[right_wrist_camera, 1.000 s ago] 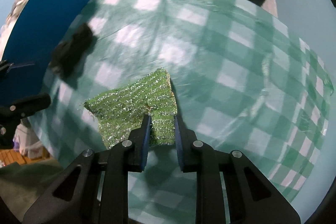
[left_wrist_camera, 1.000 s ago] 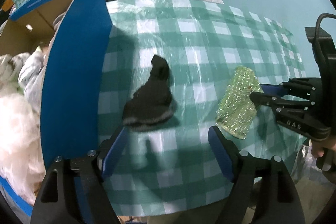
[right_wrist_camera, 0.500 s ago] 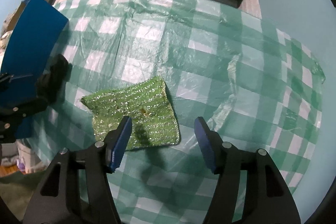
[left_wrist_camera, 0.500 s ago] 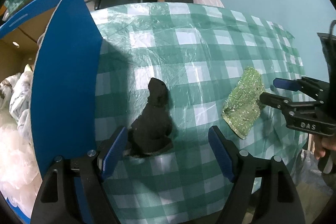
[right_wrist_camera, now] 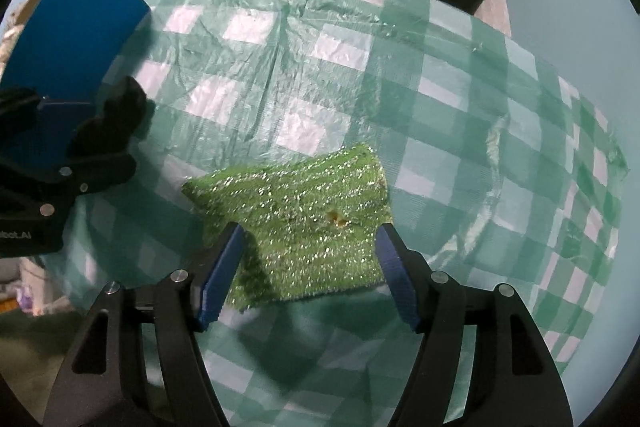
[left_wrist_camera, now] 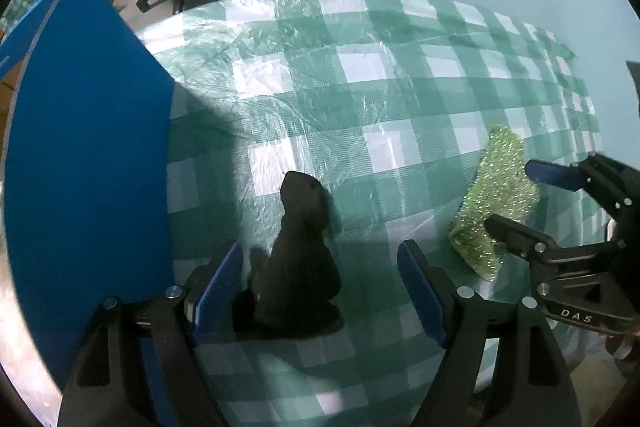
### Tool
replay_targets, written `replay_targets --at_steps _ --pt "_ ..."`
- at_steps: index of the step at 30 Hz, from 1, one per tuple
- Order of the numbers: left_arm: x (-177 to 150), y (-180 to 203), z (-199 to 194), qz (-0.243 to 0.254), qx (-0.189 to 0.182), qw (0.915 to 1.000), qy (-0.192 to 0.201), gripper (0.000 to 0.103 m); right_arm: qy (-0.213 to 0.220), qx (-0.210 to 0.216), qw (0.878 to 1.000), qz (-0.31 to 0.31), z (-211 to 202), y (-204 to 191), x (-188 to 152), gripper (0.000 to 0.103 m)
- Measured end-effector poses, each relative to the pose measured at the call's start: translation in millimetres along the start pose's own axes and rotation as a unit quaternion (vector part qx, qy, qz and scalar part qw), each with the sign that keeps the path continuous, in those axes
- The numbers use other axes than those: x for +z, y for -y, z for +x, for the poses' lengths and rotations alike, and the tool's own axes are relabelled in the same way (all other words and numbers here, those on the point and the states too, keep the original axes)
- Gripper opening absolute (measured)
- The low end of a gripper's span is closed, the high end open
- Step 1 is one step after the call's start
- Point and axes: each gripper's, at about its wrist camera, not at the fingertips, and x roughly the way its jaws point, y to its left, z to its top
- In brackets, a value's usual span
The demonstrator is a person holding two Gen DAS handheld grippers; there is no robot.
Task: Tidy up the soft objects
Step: 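Grasp the black sock with the left tool while the right tool lifts the pad, then carry the black sock and green pad over the cardboard box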
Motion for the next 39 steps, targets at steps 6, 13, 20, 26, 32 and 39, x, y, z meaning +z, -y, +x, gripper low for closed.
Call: replay_targets --at_steps 6,13,20,26,32,39 --pt "-1.6 4.1 8.5 0.017 0.011 0.9998 -0.002 0.063 -0.002 -0.028 0.999 -0.019 5.5 -9.9 0.9 0.068" --pt "-12.2 2.1 7.3 0.037 0.006 0.9993 0.0 0.042 0.003 -0.038 0.999 -0.024 5.7 -19.0 2.1 0.027" --pt "-20.4 -0.9 -9.1 0.033 0.005 0.9994 0.012 0.041 0.007 -0.003 1.0 -0.012 -12.3 -11.4 9.3 0.019" --pt "-22.6 -3.8 -30.2 0.021 0.006 0.9994 0.027 0.041 0.019 0.014 1.0 -0.02 -32.6 -15.9 16.2 0.019" --pt "-31.9 -4.5 -53.7 0.01 0.001 0.9988 0.048 0.041 0.028 0.025 0.999 -0.032 -51.5 -25.3 20.8 0.019" --pt "-37.3 -12.6 -82.2 0.005 -0.008 0.9976 0.068 0.041 0.037 0.033 0.998 -0.04 -70.9 -29.1 16.9 0.019"
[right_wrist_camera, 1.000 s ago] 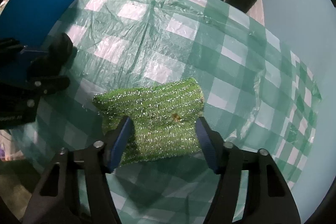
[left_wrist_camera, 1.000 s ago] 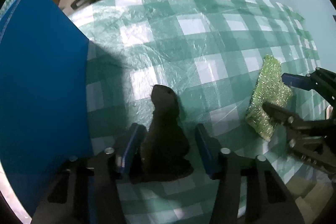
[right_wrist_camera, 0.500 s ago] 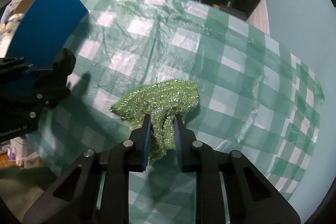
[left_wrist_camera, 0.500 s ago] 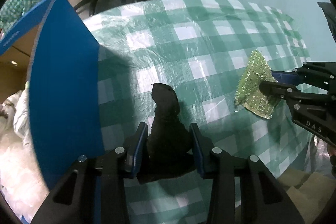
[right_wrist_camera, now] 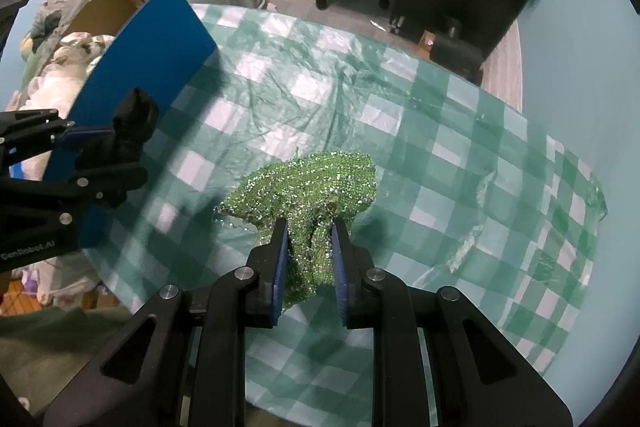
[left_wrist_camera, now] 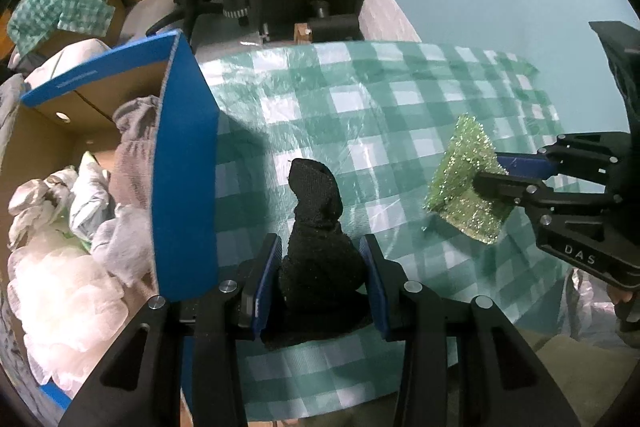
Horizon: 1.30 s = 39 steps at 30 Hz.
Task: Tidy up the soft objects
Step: 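Carry the black sock and green pad over the cardboard box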
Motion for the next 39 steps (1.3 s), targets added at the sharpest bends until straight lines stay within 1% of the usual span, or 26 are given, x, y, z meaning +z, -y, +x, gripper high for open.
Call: replay_targets --at_steps 3,8,19,21,29,39 --pt "2.0 0.8 -6.5 -0.003 -0.001 1.0 0.006 0.041 0.001 0.002 1.0 -0.002 -3.3 -3.6 0.7 0.019" --pt "0.5 1.0 -20.3 -0.003 0.0 0.9999 0.016 0.041 0.007 0.006 1.0 -0.002 -23.0 -8.2 3.0 0.019" --pt "0.7 -4.5 -58.4 -0.004 0.005 0.9991 0.043 0.041 0.025 0.01 1.0 -0.01 -53.9 -21.9 18.5 0.019" --pt "1.3 -5.0 -64.1 0.001 0.011 0.9987 0.049 0.041 0.03 0.012 0.999 -0.013 -58.6 -24.9 21.5 0.019" --pt "2.9 -11.7 -75.3 0.004 0.017 0.9983 0.056 0.041 0.041 0.016 0.999 -0.029 -73.9 -36.2 33.4 0.019" --pt "6.4 -31.7 -90.2 -0.013 0.024 0.9973 0.068 0.041 0.051 0.02 0.997 -0.05 -87.0 -50.9 53.7 0.019"
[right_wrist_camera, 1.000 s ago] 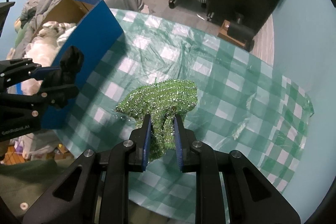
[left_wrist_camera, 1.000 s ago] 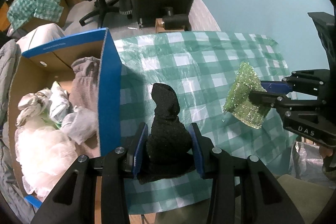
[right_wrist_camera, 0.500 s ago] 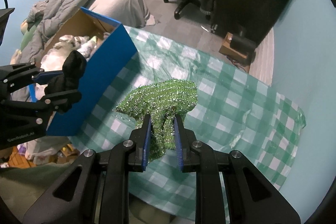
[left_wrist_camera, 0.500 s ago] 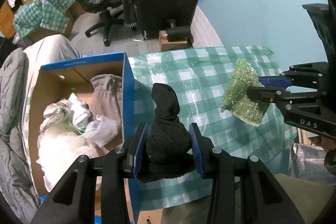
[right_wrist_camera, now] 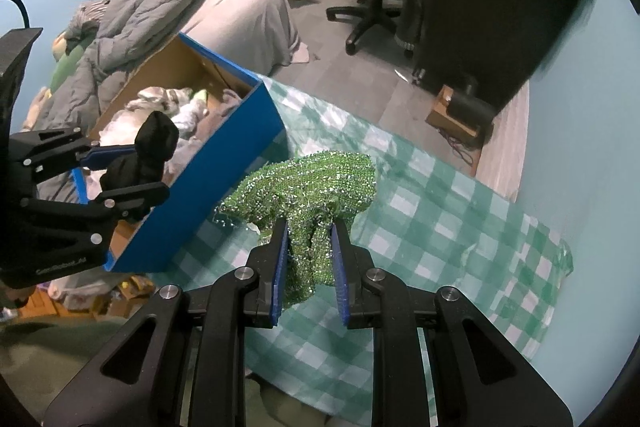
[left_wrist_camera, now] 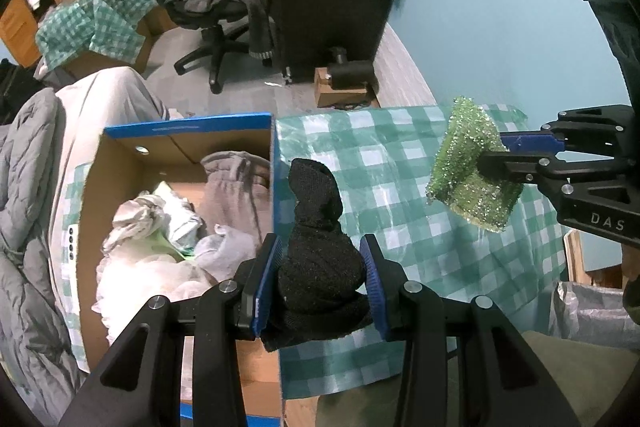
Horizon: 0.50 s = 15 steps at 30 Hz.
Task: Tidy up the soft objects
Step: 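Carry the black sock and green pad over the cardboard box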
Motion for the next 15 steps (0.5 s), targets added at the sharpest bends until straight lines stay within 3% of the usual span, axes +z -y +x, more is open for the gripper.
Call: replay_targets --at_steps 15 --pt "4.0 -47.2 -11.8 -0.027 0.026 0.9993 0.01 0.041 0.01 0.03 0.999 -0.039 8.1 -36.0 39.5 0.019"
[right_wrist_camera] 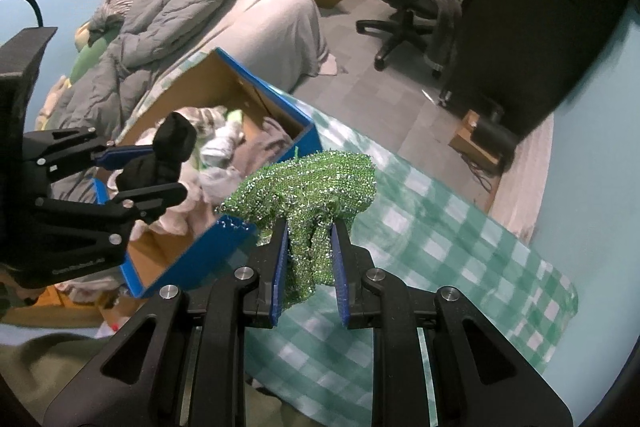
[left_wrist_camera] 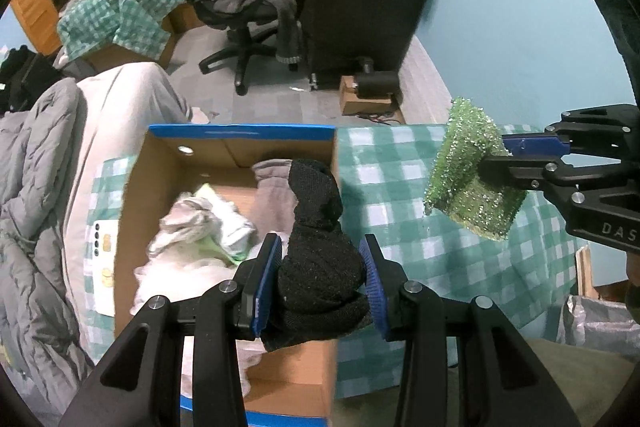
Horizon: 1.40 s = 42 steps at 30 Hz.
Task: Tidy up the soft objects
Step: 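Carry the black sock and green pad over the cardboard box, then lower the sock and pad into the box and open both tools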
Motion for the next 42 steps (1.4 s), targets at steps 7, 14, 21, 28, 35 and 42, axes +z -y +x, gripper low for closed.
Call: replay_targets --at_steps 7,14,21,28,35,42 --pt "4.3 -31.9 -2.2 -0.014 0.011 0.9998 0.005 0.041 0.0 0.014 1.0 -0.017 14.9 -22.5 24.3 0.019" --pt "4.3 -60.2 4.8 -0.03 0.015 0.9995 0.0 0.041 -0.004 0.03 0.999 -0.029 30.5 -43.3 42.3 0.019" --pt "3.2 -79.1 18.1 -0.029 0.022 0.9993 -0.012 0.041 -0.014 0.032 0.999 -0.038 50.2 -58.3 57.5 0.019" --pt "5.9 -98.2 35.4 -0.037 0.024 0.9987 -0.024 0.041 -0.03 0.041 0.998 -0.034 73.1 -68.8 66.3 0.019" --pt "10.7 -110.1 50.3 -0.039 0.027 0.9983 -0.034 0.041 -0.045 0.043 0.997 -0.036 92.3 -79.3 76.4 0.019" --pt "9.6 -118.7 69.3 -0.048 0.032 0.9967 -0.058 0.042 -0.065 0.036 0.997 -0.037 111.5 -82.2 81.2 0.019"
